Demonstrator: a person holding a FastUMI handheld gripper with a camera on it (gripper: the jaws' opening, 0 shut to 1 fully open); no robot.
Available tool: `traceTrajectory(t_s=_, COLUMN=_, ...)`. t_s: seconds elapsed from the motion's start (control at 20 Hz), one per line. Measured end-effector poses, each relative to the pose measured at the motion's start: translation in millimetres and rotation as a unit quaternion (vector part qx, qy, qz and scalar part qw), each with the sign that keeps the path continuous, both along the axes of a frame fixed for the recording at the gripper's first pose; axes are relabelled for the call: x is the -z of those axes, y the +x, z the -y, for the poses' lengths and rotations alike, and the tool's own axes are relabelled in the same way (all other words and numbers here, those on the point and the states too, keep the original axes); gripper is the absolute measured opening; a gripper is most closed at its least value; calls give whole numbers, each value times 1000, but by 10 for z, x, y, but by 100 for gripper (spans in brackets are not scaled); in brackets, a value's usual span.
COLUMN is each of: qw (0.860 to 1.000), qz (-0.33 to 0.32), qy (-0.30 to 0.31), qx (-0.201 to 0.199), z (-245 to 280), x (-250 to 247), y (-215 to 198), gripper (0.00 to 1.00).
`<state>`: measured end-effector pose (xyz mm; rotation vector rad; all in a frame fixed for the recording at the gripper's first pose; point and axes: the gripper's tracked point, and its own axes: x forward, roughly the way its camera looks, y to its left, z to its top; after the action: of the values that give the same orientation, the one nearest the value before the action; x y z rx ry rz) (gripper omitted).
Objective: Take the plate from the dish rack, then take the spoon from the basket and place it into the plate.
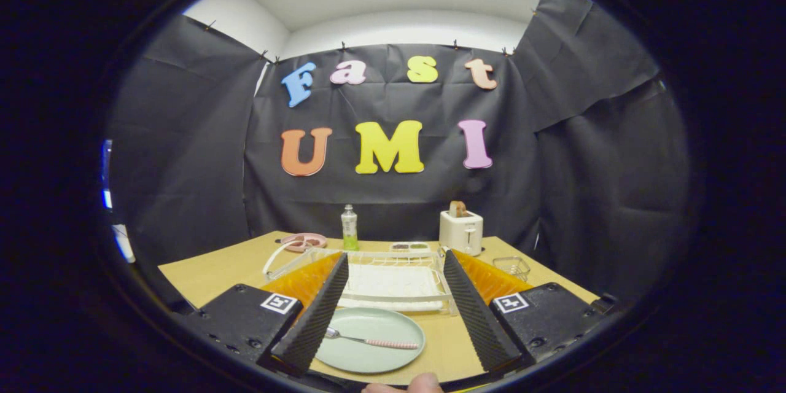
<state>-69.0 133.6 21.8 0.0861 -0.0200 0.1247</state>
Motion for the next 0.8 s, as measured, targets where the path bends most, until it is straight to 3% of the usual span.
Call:
traceTrajectory(t_s=0.4, qw=1000, qz=5, qy=0, qx=3, z=93, x=-116, y=-764, gripper=100)
traceTrajectory(t_s=0.6, qw=999, qz=15, qy=-38, qx=12, z=60, x=-170, y=-933, gripper=100)
traceTrajectory(t_s=0.8, qw=999, qz=31, qy=-32, qx=16, z=56, x=-280, y=-996, gripper=100)
